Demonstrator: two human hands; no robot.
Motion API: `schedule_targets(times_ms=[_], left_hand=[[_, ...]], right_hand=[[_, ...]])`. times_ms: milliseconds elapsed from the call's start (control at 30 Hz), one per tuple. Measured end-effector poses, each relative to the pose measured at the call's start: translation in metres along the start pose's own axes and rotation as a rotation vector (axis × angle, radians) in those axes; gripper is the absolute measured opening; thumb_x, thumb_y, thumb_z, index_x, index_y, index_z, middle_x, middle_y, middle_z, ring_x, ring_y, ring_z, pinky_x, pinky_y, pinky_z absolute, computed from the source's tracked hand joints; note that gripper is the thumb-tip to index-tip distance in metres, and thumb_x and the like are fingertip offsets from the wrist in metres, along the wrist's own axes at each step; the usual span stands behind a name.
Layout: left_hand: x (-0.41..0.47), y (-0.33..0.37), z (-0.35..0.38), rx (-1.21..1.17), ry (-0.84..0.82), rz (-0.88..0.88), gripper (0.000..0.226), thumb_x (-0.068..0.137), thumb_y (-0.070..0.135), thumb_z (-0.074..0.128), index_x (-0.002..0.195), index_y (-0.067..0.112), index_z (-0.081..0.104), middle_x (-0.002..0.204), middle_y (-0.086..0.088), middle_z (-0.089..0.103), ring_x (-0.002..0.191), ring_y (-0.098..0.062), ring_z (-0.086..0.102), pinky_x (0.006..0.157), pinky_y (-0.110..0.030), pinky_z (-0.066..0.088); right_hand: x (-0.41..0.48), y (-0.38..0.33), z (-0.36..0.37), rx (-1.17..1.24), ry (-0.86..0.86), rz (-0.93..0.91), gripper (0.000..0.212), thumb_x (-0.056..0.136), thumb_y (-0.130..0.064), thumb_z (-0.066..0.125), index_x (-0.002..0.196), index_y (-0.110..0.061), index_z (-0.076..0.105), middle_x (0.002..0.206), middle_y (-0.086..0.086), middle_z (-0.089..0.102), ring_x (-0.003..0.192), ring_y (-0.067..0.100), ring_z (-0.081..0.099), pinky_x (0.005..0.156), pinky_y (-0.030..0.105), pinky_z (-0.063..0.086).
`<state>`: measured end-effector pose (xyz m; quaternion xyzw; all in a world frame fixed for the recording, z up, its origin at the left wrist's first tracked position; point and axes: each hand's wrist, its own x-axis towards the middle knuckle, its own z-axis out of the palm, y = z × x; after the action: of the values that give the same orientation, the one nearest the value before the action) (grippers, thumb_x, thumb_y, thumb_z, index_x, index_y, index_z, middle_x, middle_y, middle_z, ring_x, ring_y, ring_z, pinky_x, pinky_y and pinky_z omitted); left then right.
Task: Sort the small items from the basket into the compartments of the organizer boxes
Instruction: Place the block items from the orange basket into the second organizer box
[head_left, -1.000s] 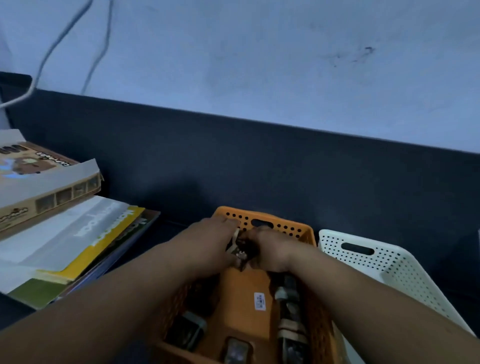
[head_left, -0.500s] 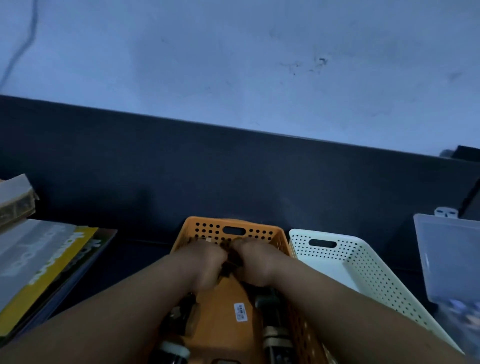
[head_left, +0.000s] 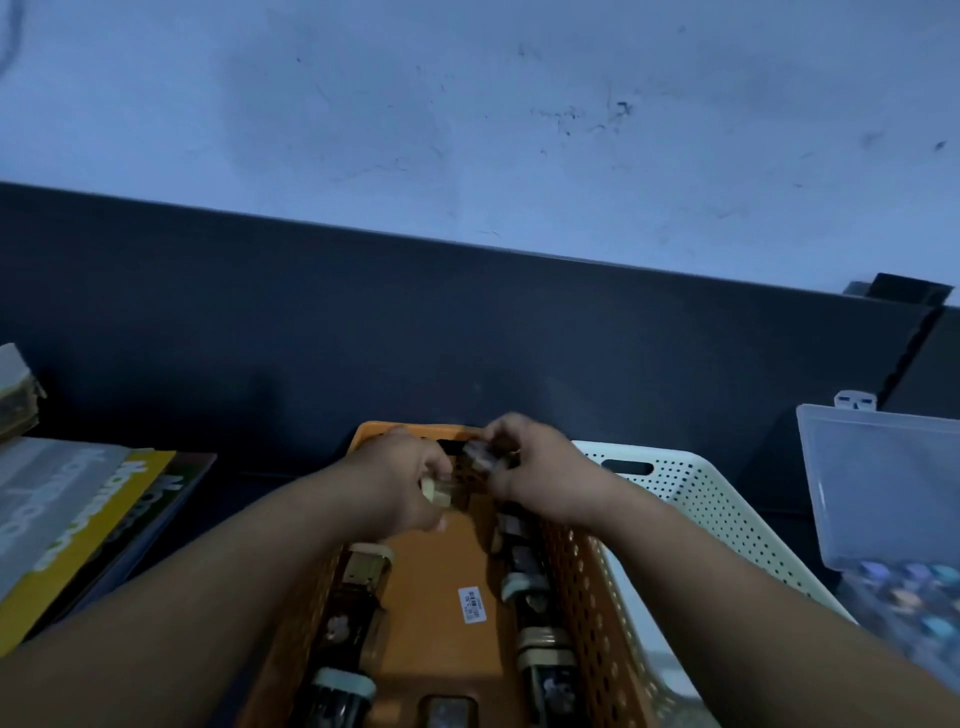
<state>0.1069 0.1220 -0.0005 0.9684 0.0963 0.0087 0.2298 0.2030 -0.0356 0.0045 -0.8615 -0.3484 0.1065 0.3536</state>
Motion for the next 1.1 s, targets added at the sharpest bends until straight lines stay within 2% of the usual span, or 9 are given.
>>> schedule_targets(times_ms=[100, 167, 333, 400, 500, 633, 900, 1000, 1100], left_hand=[[-0.008, 0.015, -0.012, -0.109, 0.073, 0.031, 0.048, 0.075, 0.042, 0.076, 0.118, 0.031, 0.059, 0.099, 0.014, 0.047, 0.084, -0.006, 0.053, 0.066, -0.022, 0.043], [-0.015, 0.033, -0.017, -0.202, 0.106, 0.058, 0.038, 0.075, 0.042, 0.076, 0.108, 0.032, 0.062, 0.088, 0.013, 0.056, 0.076, -0.006, 0.057, 0.062, -0.024, 0.045], [-0.032, 0.096, -0.015, -0.373, 0.145, 0.179, 0.016, 0.081, 0.038, 0.072, 0.092, 0.027, 0.067, 0.077, 0.009, 0.062, 0.062, 0.0, 0.057, 0.053, -0.015, 0.044], [-0.035, 0.126, -0.007, -0.41, 0.142, 0.218, 0.015, 0.084, 0.038, 0.068, 0.095, 0.028, 0.068, 0.081, 0.009, 0.064, 0.067, 0.0, 0.06, 0.056, -0.015, 0.046], [-0.035, 0.172, 0.013, -0.382, 0.144, 0.27, 0.021, 0.083, 0.035, 0.069, 0.103, 0.028, 0.067, 0.092, 0.008, 0.066, 0.084, -0.006, 0.062, 0.07, -0.019, 0.046], [-0.041, 0.247, 0.054, -0.389, 0.164, 0.29, 0.032, 0.078, 0.027, 0.076, 0.107, 0.026, 0.065, 0.088, 0.009, 0.061, 0.075, -0.002, 0.054, 0.061, -0.016, 0.039], [-0.073, 0.403, 0.145, -0.44, 0.072, 0.388, 0.044, 0.071, 0.019, 0.082, 0.106, 0.022, 0.056, 0.091, 0.006, 0.058, 0.075, -0.007, 0.056, 0.063, -0.021, 0.044], [-0.08, 0.45, 0.175, -0.435, 0.001, 0.433, 0.038, 0.073, 0.018, 0.078, 0.102, 0.028, 0.056, 0.093, 0.009, 0.057, 0.083, -0.016, 0.059, 0.072, -0.029, 0.049], [-0.078, 0.493, 0.197, -0.454, -0.045, 0.456, 0.035, 0.07, 0.015, 0.077, 0.094, 0.031, 0.056, 0.095, 0.001, 0.062, 0.085, -0.027, 0.063, 0.075, -0.04, 0.053]], right_hand=[[-0.017, -0.002, -0.016, 0.221, 0.056, 0.007, 0.017, 0.088, -0.017, 0.061, 0.105, -0.015, 0.059, 0.091, 0.004, 0.063, 0.079, 0.014, 0.055, 0.069, 0.031, 0.047], [-0.03, -0.001, -0.027, 0.312, 0.071, 0.039, 0.016, 0.092, -0.024, 0.059, 0.104, -0.014, 0.061, 0.088, 0.003, 0.062, 0.076, 0.014, 0.054, 0.068, 0.029, 0.044], [-0.076, 0.008, -0.064, 0.384, 0.141, 0.035, 0.018, 0.092, -0.025, 0.055, 0.105, -0.015, 0.063, 0.084, -0.003, 0.062, 0.074, 0.01, 0.054, 0.066, 0.023, 0.043], [-0.101, 0.019, -0.084, 0.373, 0.203, 0.035, 0.02, 0.093, -0.026, 0.053, 0.108, -0.016, 0.062, 0.088, -0.003, 0.062, 0.075, 0.01, 0.054, 0.063, 0.021, 0.043], [-0.138, 0.042, -0.113, 0.352, 0.319, 0.032, 0.016, 0.097, -0.021, 0.049, 0.109, -0.016, 0.058, 0.092, 0.001, 0.062, 0.07, 0.012, 0.055, 0.05, 0.014, 0.042], [-0.207, 0.084, -0.158, 0.304, 0.414, 0.07, 0.016, 0.099, -0.023, 0.048, 0.11, -0.018, 0.06, 0.084, -0.003, 0.061, 0.066, 0.014, 0.056, 0.055, 0.024, 0.047], [-0.352, 0.179, -0.236, 0.222, 0.499, 0.179, 0.019, 0.101, -0.027, 0.046, 0.106, -0.016, 0.061, 0.085, 0.007, 0.065, 0.055, 0.019, 0.059, 0.051, 0.027, 0.046], [-0.393, 0.209, -0.257, 0.196, 0.504, 0.227, 0.016, 0.101, -0.027, 0.046, 0.1, -0.018, 0.059, 0.09, 0.012, 0.068, 0.061, 0.018, 0.059, 0.055, 0.029, 0.046], [-0.427, 0.232, -0.285, 0.205, 0.542, 0.262, 0.016, 0.101, -0.022, 0.046, 0.102, -0.016, 0.061, 0.092, 0.01, 0.067, 0.067, 0.013, 0.059, 0.052, 0.02, 0.048]])
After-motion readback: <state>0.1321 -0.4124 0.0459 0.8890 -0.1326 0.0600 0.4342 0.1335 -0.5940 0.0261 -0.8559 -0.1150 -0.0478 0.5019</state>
